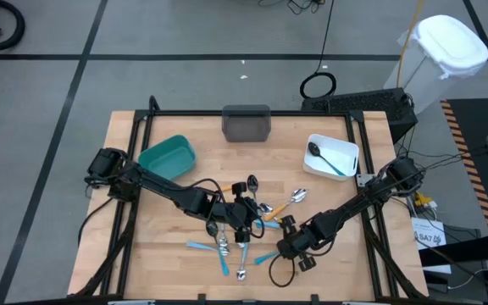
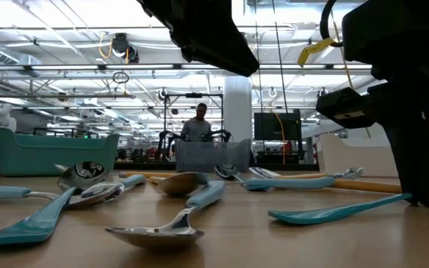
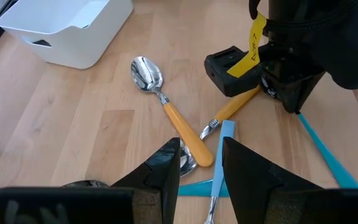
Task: Sort silverware by color (type)
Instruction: Put the blue spoon into the white bin
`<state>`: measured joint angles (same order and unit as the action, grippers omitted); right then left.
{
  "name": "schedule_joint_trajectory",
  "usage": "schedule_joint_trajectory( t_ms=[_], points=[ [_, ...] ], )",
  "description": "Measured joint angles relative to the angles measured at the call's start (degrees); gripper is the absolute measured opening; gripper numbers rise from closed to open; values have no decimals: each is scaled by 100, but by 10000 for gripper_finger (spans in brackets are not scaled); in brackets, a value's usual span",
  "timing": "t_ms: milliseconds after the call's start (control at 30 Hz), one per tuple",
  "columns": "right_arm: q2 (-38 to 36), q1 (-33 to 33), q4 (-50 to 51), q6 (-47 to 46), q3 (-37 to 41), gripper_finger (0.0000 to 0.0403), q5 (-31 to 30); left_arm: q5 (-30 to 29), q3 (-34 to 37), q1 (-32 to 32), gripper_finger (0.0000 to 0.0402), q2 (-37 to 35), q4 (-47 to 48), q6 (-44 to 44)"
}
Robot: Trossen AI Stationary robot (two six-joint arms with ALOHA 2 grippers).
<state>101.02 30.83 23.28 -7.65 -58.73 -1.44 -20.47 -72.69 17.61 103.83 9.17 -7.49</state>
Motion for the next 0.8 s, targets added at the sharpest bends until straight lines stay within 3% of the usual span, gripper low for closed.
schedule_joint_trajectory(
  t_ms=[800],
  points=[
    [-11,90,888,-215,-691,4,-196,0,0,0,120,0,17,-51]
  ],
)
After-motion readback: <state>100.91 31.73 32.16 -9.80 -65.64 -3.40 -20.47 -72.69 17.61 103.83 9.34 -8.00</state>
